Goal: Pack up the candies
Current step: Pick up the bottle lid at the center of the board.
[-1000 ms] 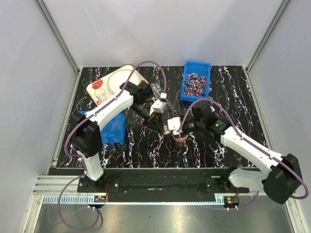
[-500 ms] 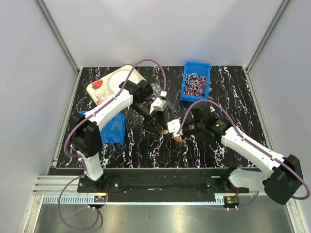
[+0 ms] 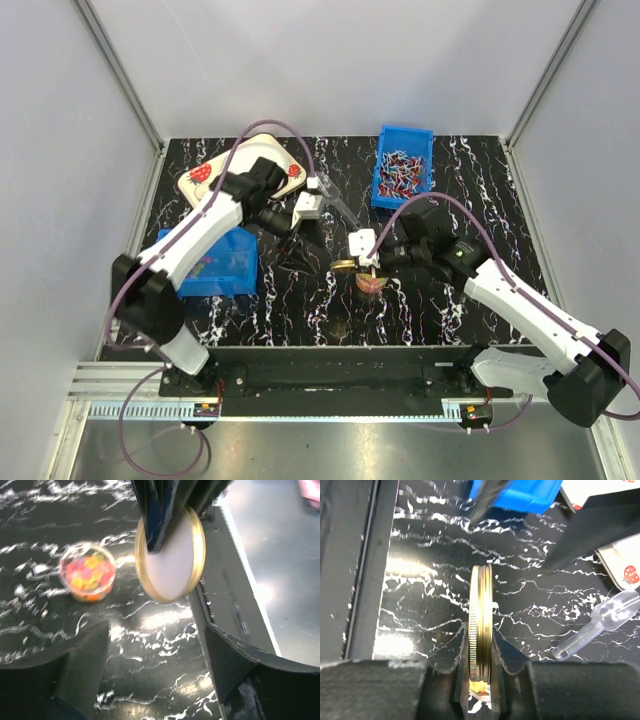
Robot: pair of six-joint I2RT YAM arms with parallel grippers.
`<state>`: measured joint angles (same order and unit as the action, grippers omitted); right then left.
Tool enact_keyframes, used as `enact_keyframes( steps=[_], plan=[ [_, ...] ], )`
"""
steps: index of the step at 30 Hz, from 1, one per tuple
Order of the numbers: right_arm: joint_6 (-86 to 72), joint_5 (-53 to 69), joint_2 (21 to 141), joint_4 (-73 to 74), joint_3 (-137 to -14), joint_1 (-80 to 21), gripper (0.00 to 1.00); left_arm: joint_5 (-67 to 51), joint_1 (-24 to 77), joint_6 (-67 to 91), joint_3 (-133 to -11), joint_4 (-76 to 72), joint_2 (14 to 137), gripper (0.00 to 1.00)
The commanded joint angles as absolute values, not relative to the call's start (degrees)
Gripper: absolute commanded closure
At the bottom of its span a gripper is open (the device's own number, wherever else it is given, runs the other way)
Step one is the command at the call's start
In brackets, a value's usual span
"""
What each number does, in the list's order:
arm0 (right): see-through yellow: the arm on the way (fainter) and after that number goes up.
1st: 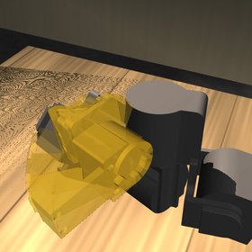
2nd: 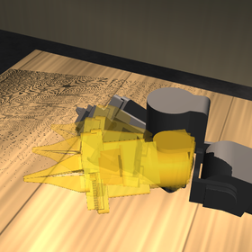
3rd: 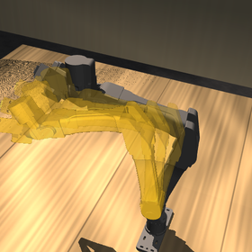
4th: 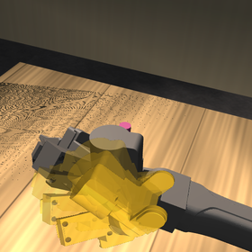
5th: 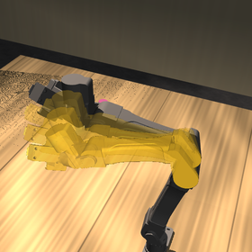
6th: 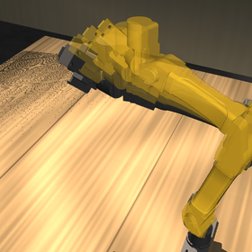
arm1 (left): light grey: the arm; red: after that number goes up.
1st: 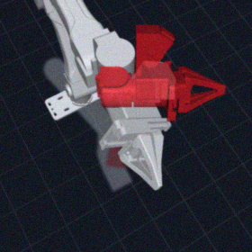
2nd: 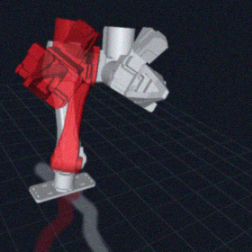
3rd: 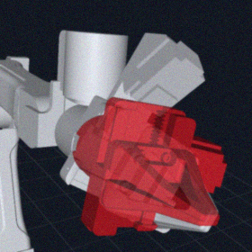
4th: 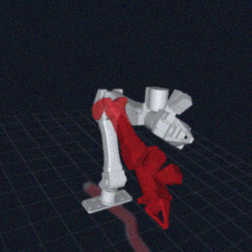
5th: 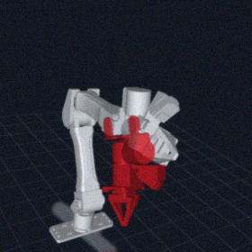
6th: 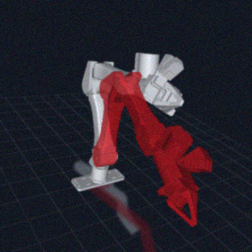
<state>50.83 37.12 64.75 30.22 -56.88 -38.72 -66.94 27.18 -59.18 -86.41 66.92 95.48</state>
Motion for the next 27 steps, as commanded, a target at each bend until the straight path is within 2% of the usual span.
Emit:
enact_keyframes(
  steps=[1,3,5,6,12,18,24,27],
  plan=[
    [43.0,41.0,64.1,31.0,-62.3,-37.6,0.88,-52.4,29.4,-40.2,-76.3,38.7,82.1,0.15],
    [41.6,43.5,64.1,31.1,-63.5,-35.9,0.88,-50.2,29.4,-36.2,-70.9,32.3,79.2,0.12],
    [39.6,45.6,64.2,30.9,-64.2,-33.0,0.88,-48.2,29.4,-33.2,-66.2,24.7,75.9,0.02],
    [38.9,48.2,64.6,30.7,-64.5,-31.8,0.88,-47.6,29.4,-32.3,-65.0,22.4,75.2,0.01],
    [31.6,58.8,68.0,27.7,-63.9,-23.5,0.87,-49.0,29.4,-26.1,-62.8,17.8,74.6,0.01],
    [28.8,66.3,72.3,25.7,-60.8,-23.2,0.85,-54.4,29.4,-20.3,-64.2,14.1,78.7,0.01],
    [28.5,65.7,72.9,23.6,-59.4,-23.2,0.84,-62.2,29.4,-13.2,-59.2,3.1,78.5,0.01],
    [28.4,65.1,72.2,22.3,-58.2,-23.2,0.84,-63.5,29.5,-12.6,-58.6,2.2,78.3,0.01]
  ],
)
